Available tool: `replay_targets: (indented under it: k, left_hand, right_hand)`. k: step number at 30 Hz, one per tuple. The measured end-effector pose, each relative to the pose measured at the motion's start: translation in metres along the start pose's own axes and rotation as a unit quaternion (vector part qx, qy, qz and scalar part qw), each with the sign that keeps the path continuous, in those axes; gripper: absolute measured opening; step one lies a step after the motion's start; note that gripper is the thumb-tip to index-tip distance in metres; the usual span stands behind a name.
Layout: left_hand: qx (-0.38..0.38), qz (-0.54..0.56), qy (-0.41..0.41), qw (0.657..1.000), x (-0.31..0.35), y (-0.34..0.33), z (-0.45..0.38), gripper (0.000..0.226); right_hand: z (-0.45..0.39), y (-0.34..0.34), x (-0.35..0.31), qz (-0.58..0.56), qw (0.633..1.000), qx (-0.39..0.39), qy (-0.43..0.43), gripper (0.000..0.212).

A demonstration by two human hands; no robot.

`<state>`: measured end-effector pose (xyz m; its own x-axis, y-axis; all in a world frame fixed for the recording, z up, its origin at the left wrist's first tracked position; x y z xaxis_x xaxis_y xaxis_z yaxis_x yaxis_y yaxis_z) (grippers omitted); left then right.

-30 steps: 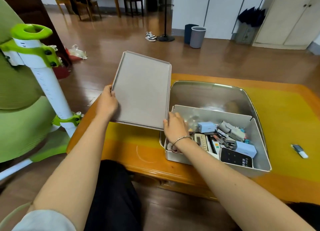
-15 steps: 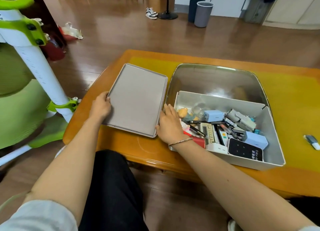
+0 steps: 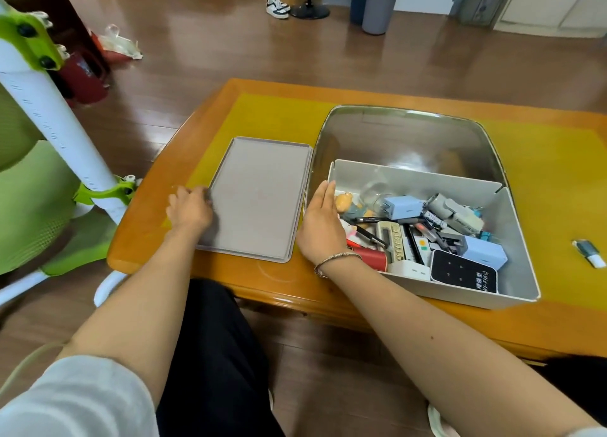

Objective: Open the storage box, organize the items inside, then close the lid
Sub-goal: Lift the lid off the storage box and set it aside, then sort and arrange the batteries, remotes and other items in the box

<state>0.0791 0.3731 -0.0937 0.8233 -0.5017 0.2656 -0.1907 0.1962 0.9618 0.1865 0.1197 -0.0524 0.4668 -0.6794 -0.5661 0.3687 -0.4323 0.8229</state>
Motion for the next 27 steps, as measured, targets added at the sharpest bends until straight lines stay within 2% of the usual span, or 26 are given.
replay_targets:
  k: [5,9,13,18,23,27]
  left_hand:
    - [-0.043,-0.066,-0.052,0.996,0.067,-0.013,0.039,0.054]
    - [-0.128,-0.095,-0.091,0.983,0.113,-0.044,0.087,0.059]
    - [-0.172,-0.100,-0.079,0.977,0.125,-0.070,0.115,0.063]
    - [-0.176,-0.107,-0.072,0.976,0.121,-0.083,0.111,0.056]
    - [-0.167,-0.095,-0.073,0.979,0.118,-0.080,0.084,0.052]
    - [-0.159,-0.084,-0.076,0.981,0.116,-0.076,0.063,0.051]
  right_hand:
    - [0.003,0.007,0.000,0.042,0.999,0.000,0.028,0.085]
    - [0.012,0.016,0.014,0.088,0.995,-0.016,0.054,0.078]
    - [0.033,0.022,0.041,0.124,0.989,-0.046,0.063,0.080]
    - [0.059,0.034,0.059,0.200,0.971,-0.044,0.121,0.078]
    - [0.061,0.064,0.098,0.228,0.973,-0.008,0.039,0.082]
    - [0.063,0.074,0.125,0.212,0.977,-0.003,-0.026,0.074]
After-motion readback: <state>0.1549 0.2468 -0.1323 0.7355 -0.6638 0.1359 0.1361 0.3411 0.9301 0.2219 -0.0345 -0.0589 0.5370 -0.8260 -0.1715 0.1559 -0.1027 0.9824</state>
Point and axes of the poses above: each hand's wrist, its own z-axis away from the middle knuckle, its own y-axis out of the back of the hand, x = y × z, the point moved 9 cm from there along -z, towards the middle knuckle, and after that the axes turned 2 degrees about -z, right-handed, at the moved point
